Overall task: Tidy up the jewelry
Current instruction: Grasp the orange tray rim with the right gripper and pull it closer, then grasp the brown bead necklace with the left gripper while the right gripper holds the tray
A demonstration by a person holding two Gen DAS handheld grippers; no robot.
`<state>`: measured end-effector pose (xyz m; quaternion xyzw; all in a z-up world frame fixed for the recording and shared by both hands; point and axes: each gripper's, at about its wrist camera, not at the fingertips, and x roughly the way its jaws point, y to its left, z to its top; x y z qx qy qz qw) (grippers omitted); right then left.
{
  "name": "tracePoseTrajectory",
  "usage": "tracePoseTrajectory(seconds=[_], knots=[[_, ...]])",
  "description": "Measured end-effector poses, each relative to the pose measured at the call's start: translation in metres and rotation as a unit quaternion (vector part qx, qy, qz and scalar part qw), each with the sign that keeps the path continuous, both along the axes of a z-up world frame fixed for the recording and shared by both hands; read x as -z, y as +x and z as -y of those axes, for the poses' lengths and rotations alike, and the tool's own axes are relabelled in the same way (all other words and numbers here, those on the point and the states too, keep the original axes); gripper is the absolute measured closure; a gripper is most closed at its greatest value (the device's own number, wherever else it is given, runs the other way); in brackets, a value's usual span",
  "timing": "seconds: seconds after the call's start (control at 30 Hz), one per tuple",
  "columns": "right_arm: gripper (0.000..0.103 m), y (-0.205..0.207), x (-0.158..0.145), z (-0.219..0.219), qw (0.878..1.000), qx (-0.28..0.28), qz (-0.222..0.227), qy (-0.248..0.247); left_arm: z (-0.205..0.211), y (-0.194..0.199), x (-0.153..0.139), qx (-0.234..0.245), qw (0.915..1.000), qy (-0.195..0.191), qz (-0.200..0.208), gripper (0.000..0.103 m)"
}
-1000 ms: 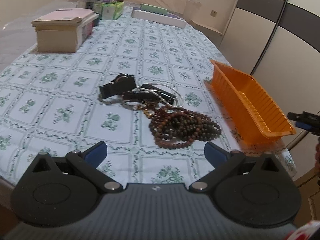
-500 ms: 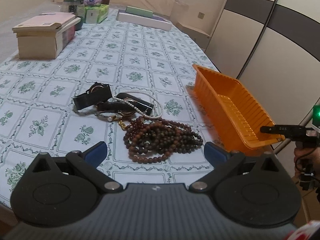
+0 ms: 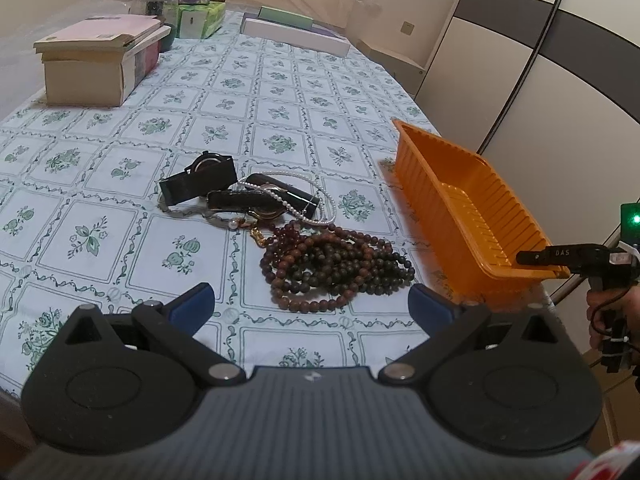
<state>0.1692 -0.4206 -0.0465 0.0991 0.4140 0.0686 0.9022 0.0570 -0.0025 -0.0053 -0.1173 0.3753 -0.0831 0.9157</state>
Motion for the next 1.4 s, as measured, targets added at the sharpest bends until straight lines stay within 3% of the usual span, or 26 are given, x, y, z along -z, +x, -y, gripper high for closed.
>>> tracePoseTrajectory(seconds=[0.03, 0.23, 0.7, 0.9, 1.13, 1.3, 1.37, 1.4], knots=[[0.094, -0.001, -0.001, -0.002, 1.000, 0.001, 0.003, -0.001, 0.000, -0.001, -0.001, 0.002, 1.0000, 0.001, 0.002, 0.001], [0.097, -0.006, -0.010, -0.013, 1.000, 0.006, 0.014, -0.021, -0.001, -0.002, -0.003, 0.006, 0.9999, 0.008, 0.007, 0.001], [0.101, -0.025, -0.059, -0.065, 0.984, -0.023, 0.073, -0.162, -0.001, 0.015, 0.005, 0.048, 0.9986, 0.023, 0.000, 0.009], [0.101, -0.029, -0.064, -0.082, 0.973, -0.061, 0.081, -0.209, 0.004, 0.028, 0.015, 0.095, 0.9931, 0.069, -0.004, 0.028], [0.101, -0.028, -0.061, -0.088, 0.971, -0.065, 0.079, -0.216, -0.004, 0.054, 0.024, 0.119, 0.9893, 0.083, -0.015, 0.066], [0.101, -0.029, -0.058, -0.088, 0.970, -0.066, 0.076, -0.220, -0.002, 0.071, 0.032, 0.136, 0.9857, 0.095, -0.030, 0.073], [0.101, -0.030, -0.056, -0.086, 0.970, -0.067, 0.075, -0.221, 0.001, 0.075, 0.036, 0.143, 0.9840, 0.099, -0.039, 0.086], [0.101, -0.030, -0.056, -0.087, 0.970, -0.067, 0.074, -0.222, 0.002, 0.076, 0.037, 0.148, 0.9828, 0.104, -0.040, 0.088]])
